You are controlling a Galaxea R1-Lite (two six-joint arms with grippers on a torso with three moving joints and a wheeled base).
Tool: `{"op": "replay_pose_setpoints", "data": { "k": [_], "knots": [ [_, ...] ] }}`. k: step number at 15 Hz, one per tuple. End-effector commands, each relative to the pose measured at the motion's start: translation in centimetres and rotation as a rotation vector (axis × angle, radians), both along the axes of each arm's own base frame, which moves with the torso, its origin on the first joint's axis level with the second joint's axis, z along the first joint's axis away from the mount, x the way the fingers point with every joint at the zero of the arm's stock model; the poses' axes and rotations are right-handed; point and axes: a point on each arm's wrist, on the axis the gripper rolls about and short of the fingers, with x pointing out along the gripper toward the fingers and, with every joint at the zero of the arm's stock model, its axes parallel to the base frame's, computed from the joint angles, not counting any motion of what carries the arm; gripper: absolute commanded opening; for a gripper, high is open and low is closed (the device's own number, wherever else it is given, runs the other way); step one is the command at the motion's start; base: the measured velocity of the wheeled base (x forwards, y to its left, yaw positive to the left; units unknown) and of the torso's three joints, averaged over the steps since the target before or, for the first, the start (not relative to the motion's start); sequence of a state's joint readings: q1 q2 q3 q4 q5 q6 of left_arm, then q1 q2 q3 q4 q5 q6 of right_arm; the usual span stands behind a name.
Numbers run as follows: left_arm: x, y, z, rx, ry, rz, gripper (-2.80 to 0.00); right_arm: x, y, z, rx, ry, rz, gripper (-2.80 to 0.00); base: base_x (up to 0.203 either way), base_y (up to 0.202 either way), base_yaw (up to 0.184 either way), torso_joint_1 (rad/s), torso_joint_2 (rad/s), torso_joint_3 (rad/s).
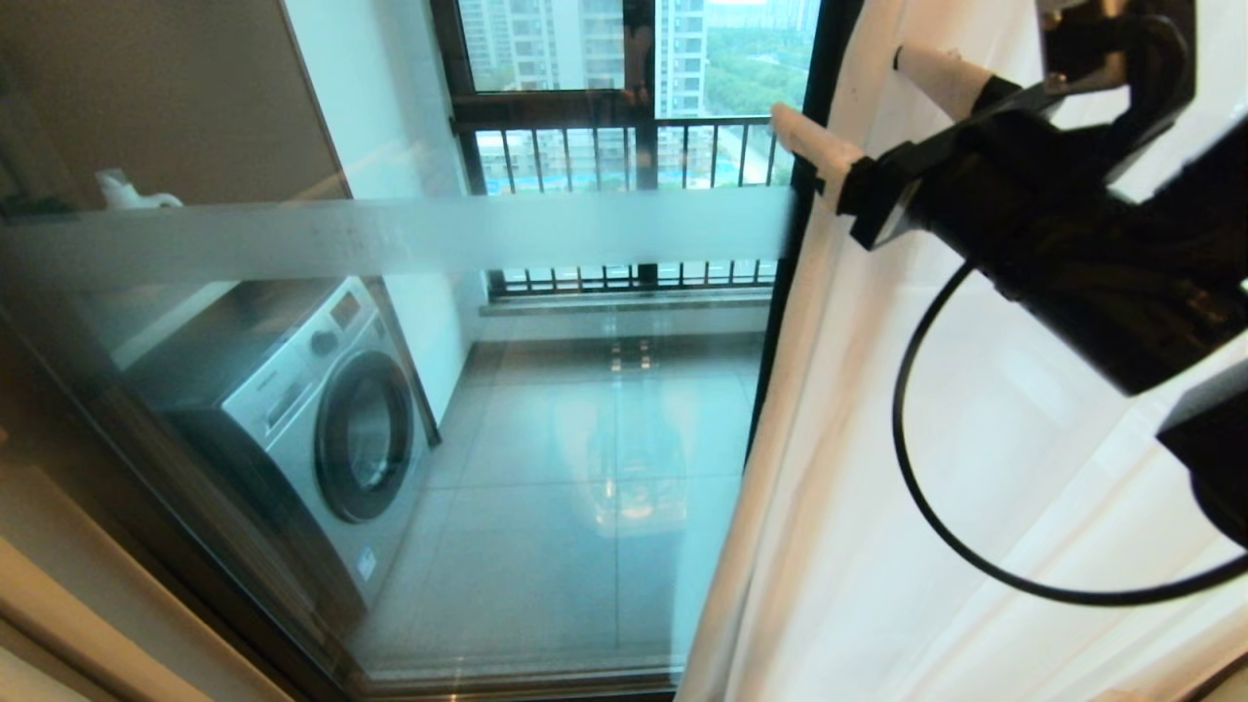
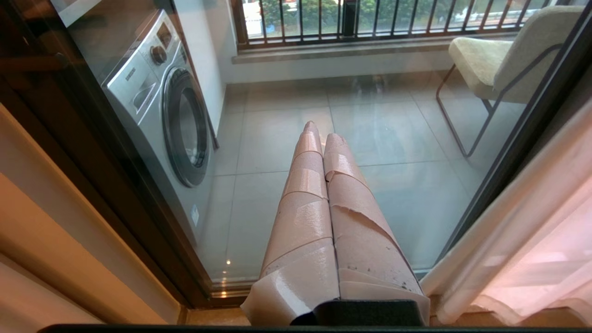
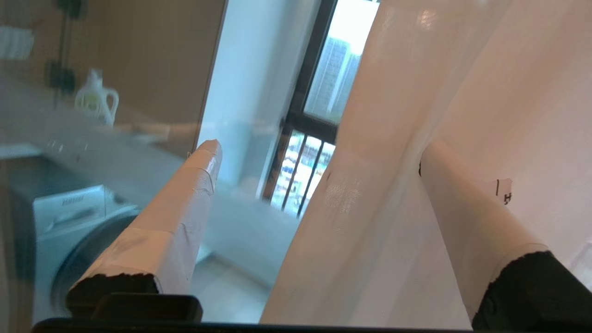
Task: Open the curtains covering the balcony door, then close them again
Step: Close the inner curtains on both sides
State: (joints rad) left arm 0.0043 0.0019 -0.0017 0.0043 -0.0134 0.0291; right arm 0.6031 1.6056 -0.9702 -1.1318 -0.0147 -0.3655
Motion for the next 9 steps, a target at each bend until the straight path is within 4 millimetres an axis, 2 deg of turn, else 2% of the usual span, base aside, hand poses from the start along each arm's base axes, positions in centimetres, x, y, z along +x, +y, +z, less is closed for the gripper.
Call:
{"op": "replay_pose_setpoints", "data": {
  "k": [1,6,9],
  "knots": [
    [0.0,0.0,0.0,0.0,-0.001,0.0,-2.8,-3.3,-2.4,-0.2,-0.003,0.002,-0.008,0.0,0.0,0.0,0.0,0.0,0.0,0.0],
    [0.0,0.0,0.0,0.0,-0.001,0.0,-2.8,-8.1,-5.8,-5.0,-0.081,0.125,-0.021,0.0,0.0,0.0,0.0,0.0,0.0,0.0],
    [0.0,0.0,0.0,0.0,0.0,0.0,-2.8,-10.4,-7.3,-7.0,-0.108,0.166,-0.028,0.0,0.0,0.0,0.0,0.0,0.0,0.0]
  ]
}}
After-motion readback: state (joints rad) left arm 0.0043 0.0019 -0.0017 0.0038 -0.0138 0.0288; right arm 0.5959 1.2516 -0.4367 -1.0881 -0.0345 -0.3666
